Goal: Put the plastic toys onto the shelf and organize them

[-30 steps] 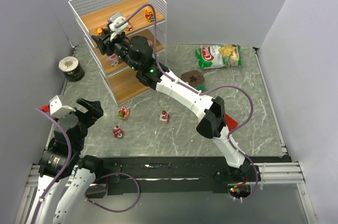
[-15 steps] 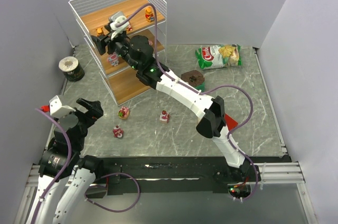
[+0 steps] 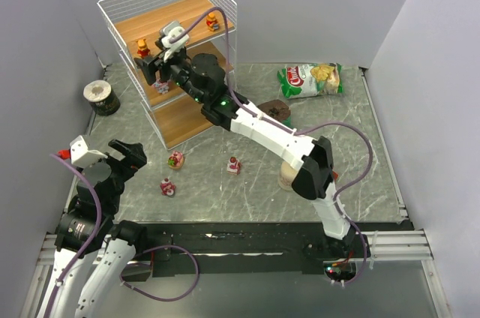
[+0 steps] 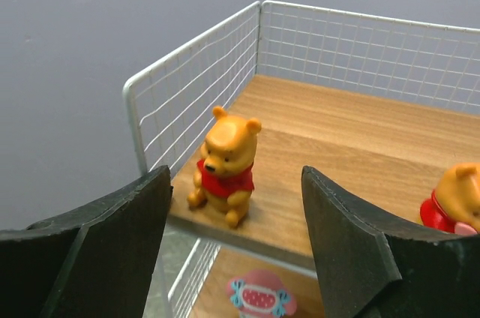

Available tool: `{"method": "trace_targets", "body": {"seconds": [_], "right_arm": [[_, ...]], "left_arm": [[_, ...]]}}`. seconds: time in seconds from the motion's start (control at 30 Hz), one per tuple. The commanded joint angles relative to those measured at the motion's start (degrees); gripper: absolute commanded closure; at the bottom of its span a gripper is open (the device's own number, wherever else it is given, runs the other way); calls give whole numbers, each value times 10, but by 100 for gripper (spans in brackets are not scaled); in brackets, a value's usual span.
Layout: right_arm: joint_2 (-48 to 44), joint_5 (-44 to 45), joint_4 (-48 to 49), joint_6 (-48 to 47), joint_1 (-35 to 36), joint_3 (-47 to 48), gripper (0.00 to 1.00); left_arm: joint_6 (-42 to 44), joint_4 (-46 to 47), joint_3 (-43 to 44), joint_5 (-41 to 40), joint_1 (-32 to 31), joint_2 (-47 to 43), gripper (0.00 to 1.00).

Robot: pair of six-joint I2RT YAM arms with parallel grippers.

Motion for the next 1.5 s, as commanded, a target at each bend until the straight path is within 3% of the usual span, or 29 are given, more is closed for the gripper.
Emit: {"method": "trace_targets", "body": {"seconds": [0.0, 0.2, 0.43, 0.53, 0.7, 0.83, 1.03, 1.23, 1.33, 1.47], "right_arm": [[-81, -17, 32, 2, 4, -43, 23], [-164, -29, 53, -5, 9, -154, 21], [-322, -25, 83, 1, 15, -361, 20], [-393, 22, 71, 23, 16, -451, 20], [-478, 198, -16, 103, 11, -563, 19], [-542, 219, -73, 194, -19, -670, 18], [-534, 228, -170, 284, -29, -729, 17], [-456, 211, -162, 407, -28, -777, 16], [-409, 204, -132, 412, -23, -781, 18], [-383, 141, -46, 310, -23, -796, 24]], "left_arm": [[5, 13, 1, -7, 2, -2, 4], [3, 11, 2, -9, 2, -2, 4], [3, 11, 2, -9, 2, -7, 4], [5, 12, 1, -7, 2, -10, 4], [8, 18, 0, 0, 2, -11, 3], [11, 19, 0, 3, 2, -12, 3], [13, 22, -1, 9, 2, -12, 4], [14, 25, -1, 11, 2, -9, 4], [13, 22, -1, 10, 2, -7, 4], [12, 21, -2, 8, 2, -10, 3]]}}
